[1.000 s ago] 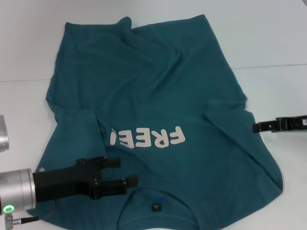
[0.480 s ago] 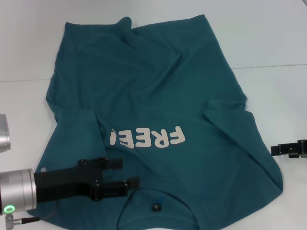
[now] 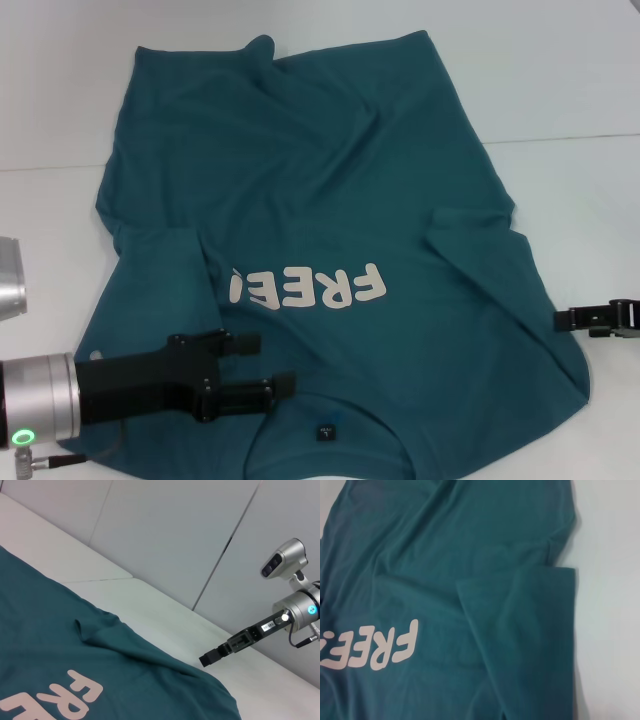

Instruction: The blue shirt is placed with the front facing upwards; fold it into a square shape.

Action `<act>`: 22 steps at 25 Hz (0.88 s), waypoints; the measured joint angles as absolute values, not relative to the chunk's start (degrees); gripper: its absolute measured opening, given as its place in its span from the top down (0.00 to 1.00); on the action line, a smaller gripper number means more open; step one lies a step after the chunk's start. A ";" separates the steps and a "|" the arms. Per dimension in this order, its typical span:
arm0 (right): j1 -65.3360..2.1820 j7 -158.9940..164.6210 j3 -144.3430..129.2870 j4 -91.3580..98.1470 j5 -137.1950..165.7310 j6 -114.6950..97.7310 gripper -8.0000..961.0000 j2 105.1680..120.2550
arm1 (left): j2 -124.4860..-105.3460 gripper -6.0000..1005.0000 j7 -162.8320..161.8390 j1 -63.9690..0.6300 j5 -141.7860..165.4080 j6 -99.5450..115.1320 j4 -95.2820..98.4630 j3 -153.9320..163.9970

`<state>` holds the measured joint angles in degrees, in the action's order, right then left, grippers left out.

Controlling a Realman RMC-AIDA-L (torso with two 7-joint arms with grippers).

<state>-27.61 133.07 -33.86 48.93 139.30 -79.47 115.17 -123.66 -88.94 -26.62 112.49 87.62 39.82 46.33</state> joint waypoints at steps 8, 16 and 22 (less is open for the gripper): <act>-27.88 131.73 -33.30 45.87 137.23 -78.57 0.23 115.37 | -123.59 0.12 -88.93 -26.63 112.49 87.63 39.82 46.40; -27.82 131.55 -33.31 45.37 137.01 -78.24 0.23 115.47 | -123.52 0.12 -88.93 -26.64 112.49 87.63 39.82 46.41; -27.58 131.55 -33.31 45.35 137.09 -77.99 0.23 115.47 | -123.49 0.12 -88.90 -26.70 112.49 87.63 39.82 46.41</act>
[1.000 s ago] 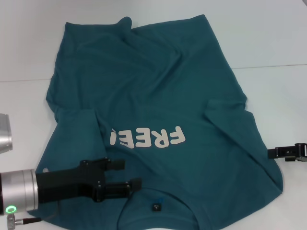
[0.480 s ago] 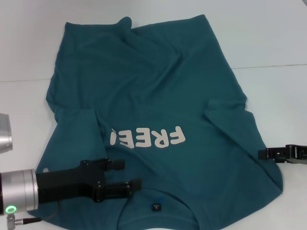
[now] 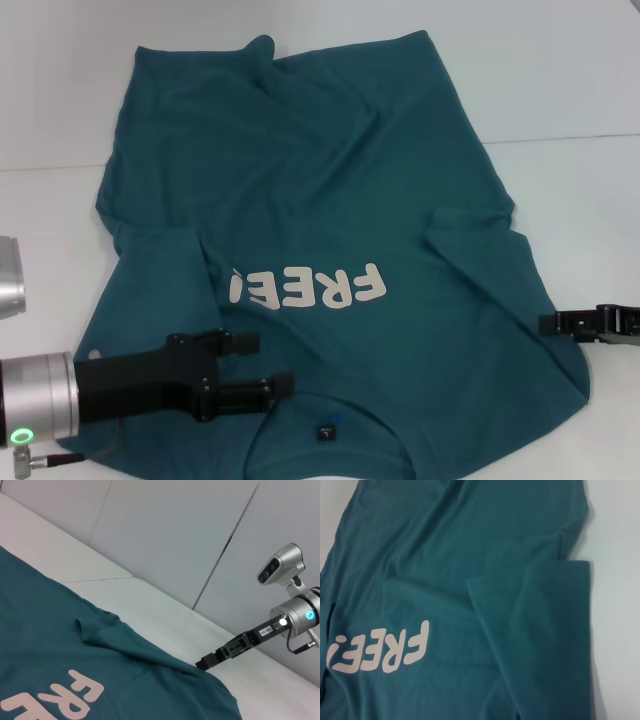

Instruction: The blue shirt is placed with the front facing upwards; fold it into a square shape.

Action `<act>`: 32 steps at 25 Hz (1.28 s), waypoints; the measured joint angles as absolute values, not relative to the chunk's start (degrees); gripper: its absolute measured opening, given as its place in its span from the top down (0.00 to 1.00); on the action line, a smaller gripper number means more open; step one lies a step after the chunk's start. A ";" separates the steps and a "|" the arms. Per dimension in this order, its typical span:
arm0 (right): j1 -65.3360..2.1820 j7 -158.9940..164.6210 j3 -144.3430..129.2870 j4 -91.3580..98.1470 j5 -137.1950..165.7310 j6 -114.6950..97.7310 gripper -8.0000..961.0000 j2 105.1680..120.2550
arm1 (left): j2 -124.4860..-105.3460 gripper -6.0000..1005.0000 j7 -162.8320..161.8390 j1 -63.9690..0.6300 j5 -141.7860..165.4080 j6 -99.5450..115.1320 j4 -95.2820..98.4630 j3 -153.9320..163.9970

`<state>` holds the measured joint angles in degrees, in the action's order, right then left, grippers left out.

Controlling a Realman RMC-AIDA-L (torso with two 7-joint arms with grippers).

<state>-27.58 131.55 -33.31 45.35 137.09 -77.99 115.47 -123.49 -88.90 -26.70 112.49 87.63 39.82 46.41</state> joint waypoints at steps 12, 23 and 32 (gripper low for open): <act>-27.83 131.18 -33.45 44.13 137.04 -76.69 0.24 115.74 | -123.48 0.12 -88.94 -26.89 112.20 87.63 39.87 46.40; -27.96 130.16 -33.25 42.36 135.06 -75.80 0.24 115.39 | -123.48 0.12 -88.94 -27.03 112.07 87.79 40.03 46.24; -27.90 129.09 -32.73 42.36 133.37 -75.95 0.27 115.35 | -123.48 0.12 -88.94 -27.41 112.05 87.78 40.08 46.32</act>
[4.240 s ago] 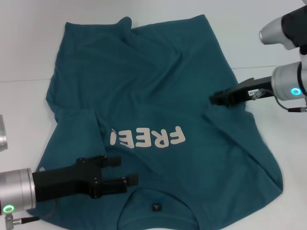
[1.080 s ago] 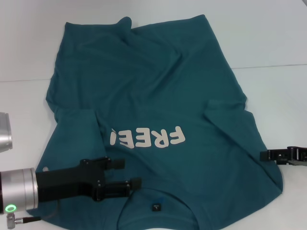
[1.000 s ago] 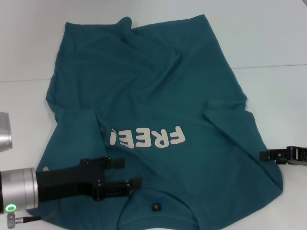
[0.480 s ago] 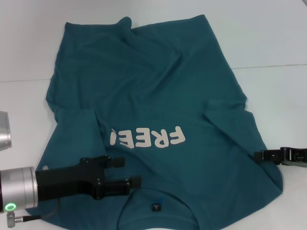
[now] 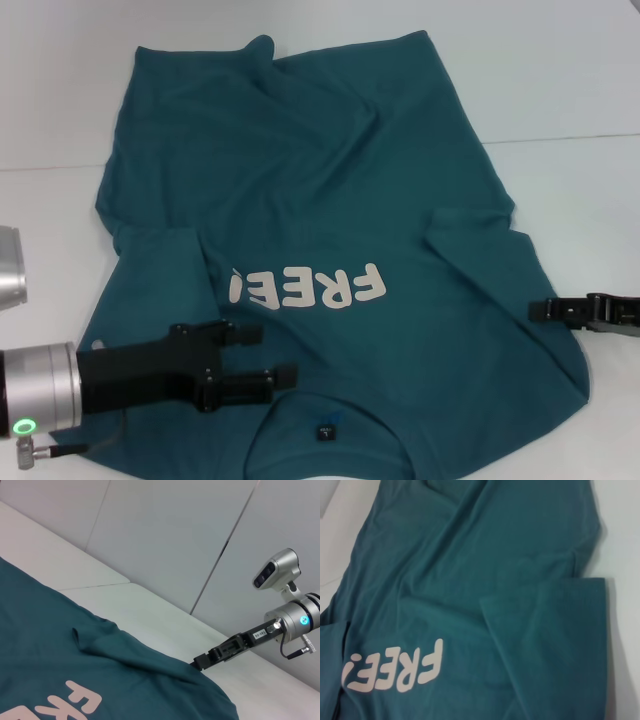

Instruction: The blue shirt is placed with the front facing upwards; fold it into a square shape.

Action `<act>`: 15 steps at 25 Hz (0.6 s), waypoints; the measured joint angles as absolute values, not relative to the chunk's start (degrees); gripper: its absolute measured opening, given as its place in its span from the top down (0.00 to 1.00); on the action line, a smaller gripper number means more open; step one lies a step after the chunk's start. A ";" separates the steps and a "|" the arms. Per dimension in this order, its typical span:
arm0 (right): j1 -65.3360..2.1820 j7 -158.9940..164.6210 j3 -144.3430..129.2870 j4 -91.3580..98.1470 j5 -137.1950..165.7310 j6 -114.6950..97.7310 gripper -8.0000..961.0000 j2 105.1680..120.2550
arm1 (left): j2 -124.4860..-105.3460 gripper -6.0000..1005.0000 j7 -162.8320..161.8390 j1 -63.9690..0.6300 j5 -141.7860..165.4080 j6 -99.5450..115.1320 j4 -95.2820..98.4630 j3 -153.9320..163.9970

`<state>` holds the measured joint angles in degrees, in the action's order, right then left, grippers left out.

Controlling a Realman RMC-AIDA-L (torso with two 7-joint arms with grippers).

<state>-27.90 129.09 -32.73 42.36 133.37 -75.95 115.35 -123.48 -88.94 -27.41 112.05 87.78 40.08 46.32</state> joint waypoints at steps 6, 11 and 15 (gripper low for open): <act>-28.48 128.13 -33.01 42.36 131.30 -76.25 0.29 115.69 | -123.48 0.12 -88.94 -27.67 112.05 87.74 40.11 46.32; -28.53 127.12 -33.07 42.36 129.63 -76.72 0.31 115.72 | -123.48 0.12 -88.94 -27.77 112.10 87.68 40.18 46.32; -28.35 127.01 -33.09 42.37 129.66 -75.61 0.32 115.66 | -123.48 0.12 -88.94 -27.88 112.17 87.56 40.15 46.33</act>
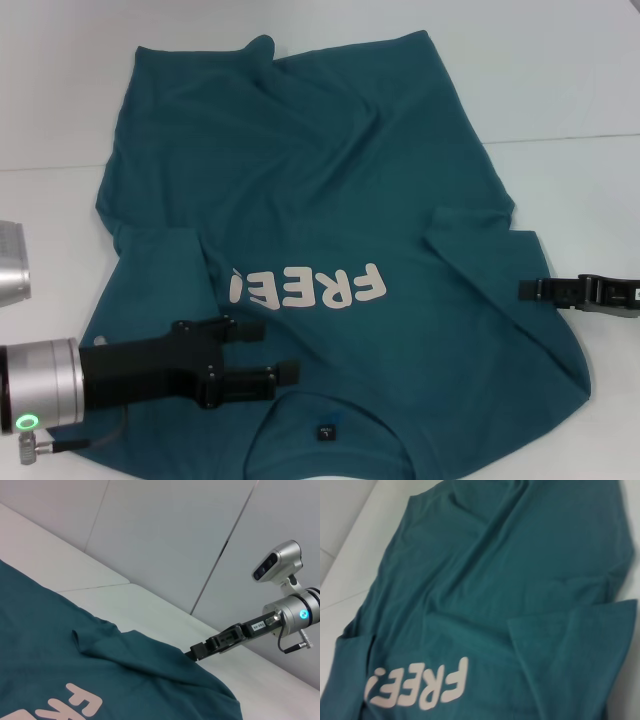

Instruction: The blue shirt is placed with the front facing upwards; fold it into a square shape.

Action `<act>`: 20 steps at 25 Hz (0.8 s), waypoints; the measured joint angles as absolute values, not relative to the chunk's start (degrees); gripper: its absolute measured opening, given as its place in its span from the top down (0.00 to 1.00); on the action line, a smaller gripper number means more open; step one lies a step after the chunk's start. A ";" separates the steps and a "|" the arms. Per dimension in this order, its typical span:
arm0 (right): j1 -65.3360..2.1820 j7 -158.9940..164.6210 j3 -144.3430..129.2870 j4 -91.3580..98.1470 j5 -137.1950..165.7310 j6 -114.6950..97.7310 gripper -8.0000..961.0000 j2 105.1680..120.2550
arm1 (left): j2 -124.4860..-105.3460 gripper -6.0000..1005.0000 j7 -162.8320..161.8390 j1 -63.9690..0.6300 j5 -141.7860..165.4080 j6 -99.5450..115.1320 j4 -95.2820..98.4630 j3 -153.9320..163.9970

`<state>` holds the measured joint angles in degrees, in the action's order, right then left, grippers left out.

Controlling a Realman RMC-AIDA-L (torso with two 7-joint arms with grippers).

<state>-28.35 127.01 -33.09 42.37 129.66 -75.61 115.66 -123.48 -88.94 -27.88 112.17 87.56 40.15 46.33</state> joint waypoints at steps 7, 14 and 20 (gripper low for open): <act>-28.76 125.80 -33.20 40.17 129.97 -72.59 0.35 115.68 | -123.48 0.12 -88.81 -28.18 112.38 87.41 39.93 46.40; -29.07 124.78 -33.30 39.05 129.80 -71.08 0.37 115.79 | -123.49 0.12 -88.91 -28.34 112.49 87.47 39.90 46.41; -29.17 124.42 -32.70 38.77 128.69 -71.00 0.40 115.82 | -123.48 0.12 -88.93 -28.47 112.50 87.48 39.99 46.40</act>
